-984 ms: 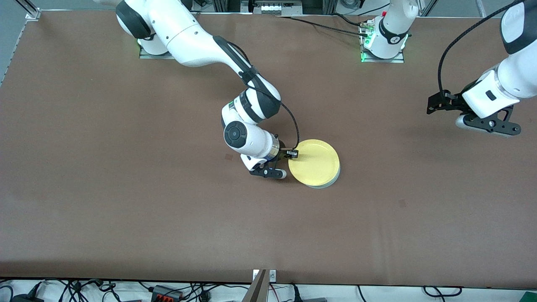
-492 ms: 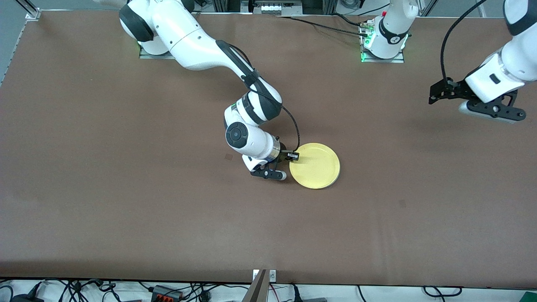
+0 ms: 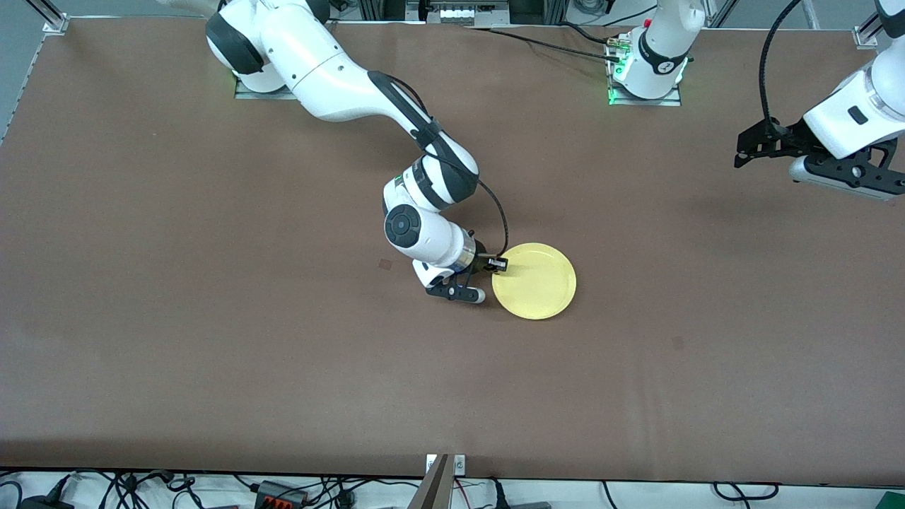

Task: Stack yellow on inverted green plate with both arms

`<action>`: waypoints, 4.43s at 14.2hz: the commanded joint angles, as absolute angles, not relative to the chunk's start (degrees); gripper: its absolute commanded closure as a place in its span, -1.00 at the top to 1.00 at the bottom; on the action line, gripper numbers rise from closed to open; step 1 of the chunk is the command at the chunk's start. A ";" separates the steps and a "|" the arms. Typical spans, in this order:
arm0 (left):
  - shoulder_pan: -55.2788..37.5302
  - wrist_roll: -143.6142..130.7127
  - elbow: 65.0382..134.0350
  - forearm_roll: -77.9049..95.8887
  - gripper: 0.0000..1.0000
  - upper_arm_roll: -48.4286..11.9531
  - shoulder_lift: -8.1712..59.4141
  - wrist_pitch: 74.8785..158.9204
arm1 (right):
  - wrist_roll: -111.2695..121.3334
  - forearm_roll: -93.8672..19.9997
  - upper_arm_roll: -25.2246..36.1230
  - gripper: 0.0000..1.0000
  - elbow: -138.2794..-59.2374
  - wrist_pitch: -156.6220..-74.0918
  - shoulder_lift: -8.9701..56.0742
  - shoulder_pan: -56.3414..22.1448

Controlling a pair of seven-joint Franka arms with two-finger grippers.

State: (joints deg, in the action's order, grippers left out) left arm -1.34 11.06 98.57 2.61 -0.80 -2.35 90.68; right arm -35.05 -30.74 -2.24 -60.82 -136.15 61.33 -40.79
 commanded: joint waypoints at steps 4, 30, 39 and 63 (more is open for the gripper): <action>-0.53 12.57 100.54 0.44 1.00 -1.05 -1.14 95.87 | -39.81 -30.33 -2.11 1.00 -58.54 -132.48 61.00 -40.78; -0.79 9.40 102.74 0.26 1.00 -1.32 -1.93 98.70 | -14.33 -1.67 8.62 1.00 -84.81 -107.06 16.71 -14.26; -0.70 9.49 102.66 -0.26 1.00 -1.67 -2.02 98.61 | -0.18 -1.93 2.55 1.00 -83.85 -98.89 9.76 2.19; -0.53 9.41 101.51 -1.05 1.00 -1.58 -1.93 98.44 | 1.14 2.29 2.55 1.00 -97.56 -98.61 -1.41 0.26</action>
